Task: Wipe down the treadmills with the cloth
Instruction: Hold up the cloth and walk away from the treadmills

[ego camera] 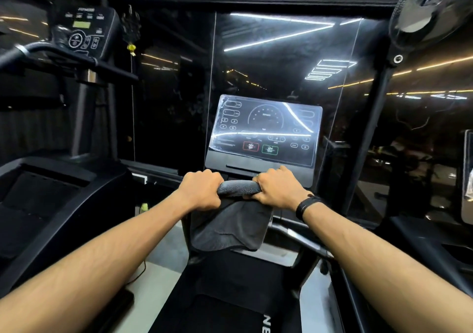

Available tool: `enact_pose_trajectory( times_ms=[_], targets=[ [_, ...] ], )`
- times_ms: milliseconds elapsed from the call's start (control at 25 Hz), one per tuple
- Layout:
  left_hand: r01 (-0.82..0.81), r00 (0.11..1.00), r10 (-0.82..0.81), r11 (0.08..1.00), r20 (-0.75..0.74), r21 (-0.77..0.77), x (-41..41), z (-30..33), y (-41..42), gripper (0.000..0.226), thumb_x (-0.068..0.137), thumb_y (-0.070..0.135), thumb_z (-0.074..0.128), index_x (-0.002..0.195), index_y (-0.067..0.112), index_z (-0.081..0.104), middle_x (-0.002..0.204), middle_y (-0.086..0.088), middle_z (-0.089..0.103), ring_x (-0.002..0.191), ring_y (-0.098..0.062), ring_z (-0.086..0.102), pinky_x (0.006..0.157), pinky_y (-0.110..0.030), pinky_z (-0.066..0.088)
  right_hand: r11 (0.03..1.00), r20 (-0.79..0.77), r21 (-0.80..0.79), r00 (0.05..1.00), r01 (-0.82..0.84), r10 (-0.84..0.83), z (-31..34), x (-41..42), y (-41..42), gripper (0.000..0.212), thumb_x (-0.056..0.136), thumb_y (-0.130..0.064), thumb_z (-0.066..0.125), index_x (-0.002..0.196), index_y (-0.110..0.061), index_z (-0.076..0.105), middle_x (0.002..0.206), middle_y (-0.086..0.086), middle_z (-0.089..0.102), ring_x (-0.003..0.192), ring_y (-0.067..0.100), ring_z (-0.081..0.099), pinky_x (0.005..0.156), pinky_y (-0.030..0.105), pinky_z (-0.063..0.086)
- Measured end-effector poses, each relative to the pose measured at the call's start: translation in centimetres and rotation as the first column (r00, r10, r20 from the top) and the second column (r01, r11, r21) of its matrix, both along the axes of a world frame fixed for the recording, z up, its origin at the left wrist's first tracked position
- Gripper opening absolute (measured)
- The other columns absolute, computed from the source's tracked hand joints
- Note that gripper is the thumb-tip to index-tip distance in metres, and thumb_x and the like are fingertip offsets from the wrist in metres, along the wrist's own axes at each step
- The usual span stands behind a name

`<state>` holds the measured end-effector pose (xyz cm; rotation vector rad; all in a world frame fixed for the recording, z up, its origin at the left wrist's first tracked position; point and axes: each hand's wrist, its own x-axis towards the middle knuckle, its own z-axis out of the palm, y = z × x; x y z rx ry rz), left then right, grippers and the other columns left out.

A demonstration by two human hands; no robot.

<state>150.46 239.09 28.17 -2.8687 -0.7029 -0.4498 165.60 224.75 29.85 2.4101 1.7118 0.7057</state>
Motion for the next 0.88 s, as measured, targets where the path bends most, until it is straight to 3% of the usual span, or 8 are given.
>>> enact_pose_trajectory(
  times_ms=[200, 440, 720, 880],
  targets=[
    [-0.002, 0.999, 0.001, 1.000, 0.042, 0.030, 4.2, 3.1, 2.7, 0.039, 0.082, 0.022, 0.056, 0.121, 0.020, 0.060, 0.120, -0.011, 0.061, 0.112, -0.034, 0.061, 0.089, -0.036, 0.046, 1.000, 0.065, 0.029, 0.998, -0.001, 0.000, 2.5, 4.8, 3.1, 0.052, 0.092, -0.068, 0.051, 0.095, -0.019, 0.066, 0.097, 0.008, 0.072, 0.097, 0.031, 0.065, 0.093, 0.040, 0.037],
    [0.057, 0.995, -0.061, 0.997, 0.073, 0.053, 8.4, 4.2, 6.6, 0.037, 0.080, 0.022, 0.056, 0.117, 0.018, 0.062, 0.116, -0.011, 0.063, 0.109, -0.034, 0.062, 0.084, -0.037, 0.046, 0.999, 0.107, 0.042, 0.994, 0.025, -0.029, 3.8, 8.6, 5.9, 0.050, 0.091, -0.071, 0.048, 0.099, -0.024, 0.066, 0.099, 0.006, 0.072, 0.100, 0.029, 0.065, 0.093, 0.040, 0.037],
    [0.259, 0.964, -0.261, 0.965, 0.041, 0.045, 12.6, 4.1, 10.4, 0.028, 0.077, 0.017, 0.055, 0.105, 0.016, 0.060, 0.106, -0.011, 0.062, 0.102, -0.036, 0.062, 0.073, -0.034, 0.037, 0.974, 0.076, 0.049, 0.972, 0.220, -0.223, 3.3, 9.6, 6.8, 0.051, 0.092, -0.070, 0.047, 0.105, -0.024, 0.066, 0.099, 0.007, 0.072, 0.100, 0.030, 0.065, 0.095, 0.041, 0.038],
    [0.390, 0.921, -0.390, 0.921, 0.019, 0.022, 14.4, 3.8, 11.0, 0.033, 0.077, 0.017, 0.055, 0.109, 0.016, 0.062, 0.106, -0.011, 0.062, 0.102, -0.035, 0.061, 0.079, -0.036, 0.044, 0.936, 0.055, 0.048, 0.935, 0.349, -0.351, 2.7, 9.2, 5.9, 0.052, 0.092, -0.070, 0.046, 0.105, -0.025, 0.067, 0.097, 0.006, 0.073, 0.099, 0.030, 0.065, 0.093, 0.040, 0.039]
  ],
)
